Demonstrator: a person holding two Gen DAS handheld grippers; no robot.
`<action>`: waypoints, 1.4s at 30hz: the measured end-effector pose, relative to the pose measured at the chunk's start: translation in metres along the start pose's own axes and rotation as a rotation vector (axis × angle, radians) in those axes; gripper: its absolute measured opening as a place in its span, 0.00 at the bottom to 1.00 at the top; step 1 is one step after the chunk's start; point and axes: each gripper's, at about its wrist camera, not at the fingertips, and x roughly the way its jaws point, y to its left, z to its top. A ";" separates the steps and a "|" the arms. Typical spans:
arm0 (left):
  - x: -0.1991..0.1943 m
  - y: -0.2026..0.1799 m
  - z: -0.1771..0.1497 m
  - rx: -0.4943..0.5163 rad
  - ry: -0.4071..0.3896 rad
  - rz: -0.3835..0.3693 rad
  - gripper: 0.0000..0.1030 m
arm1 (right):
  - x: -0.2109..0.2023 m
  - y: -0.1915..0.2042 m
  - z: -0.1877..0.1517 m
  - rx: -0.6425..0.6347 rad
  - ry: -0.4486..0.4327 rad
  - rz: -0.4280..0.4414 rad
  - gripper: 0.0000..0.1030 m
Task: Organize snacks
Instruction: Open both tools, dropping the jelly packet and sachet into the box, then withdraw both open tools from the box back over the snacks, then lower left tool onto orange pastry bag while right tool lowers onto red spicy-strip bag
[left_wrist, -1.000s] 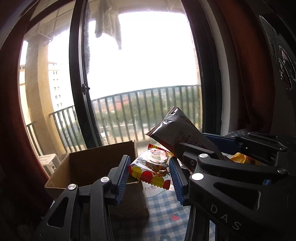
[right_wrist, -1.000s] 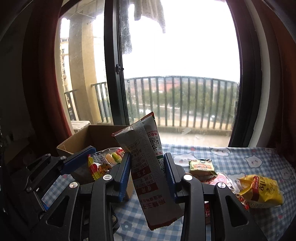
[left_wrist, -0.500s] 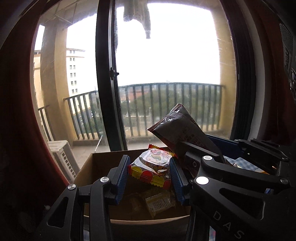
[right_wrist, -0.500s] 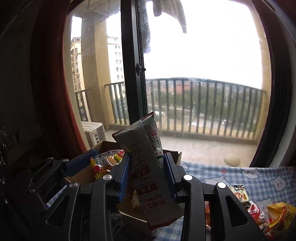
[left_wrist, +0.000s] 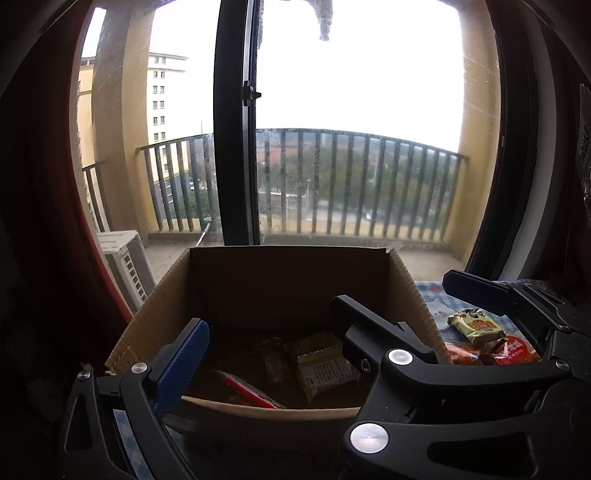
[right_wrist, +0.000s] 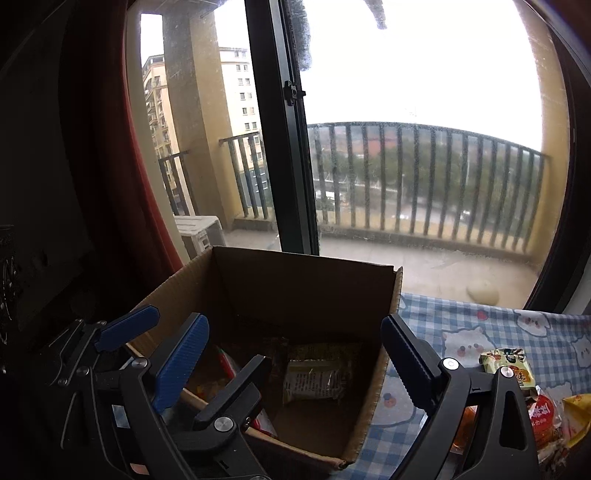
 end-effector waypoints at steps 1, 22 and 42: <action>-0.004 -0.005 0.000 0.005 -0.004 -0.011 0.96 | -0.006 -0.002 -0.001 0.000 0.000 -0.009 0.93; -0.042 -0.144 -0.021 0.039 0.022 -0.190 0.99 | -0.142 -0.104 -0.059 0.014 -0.025 -0.191 0.93; 0.056 -0.199 -0.049 0.103 0.171 -0.112 0.99 | -0.103 -0.209 -0.109 0.149 0.094 -0.278 0.95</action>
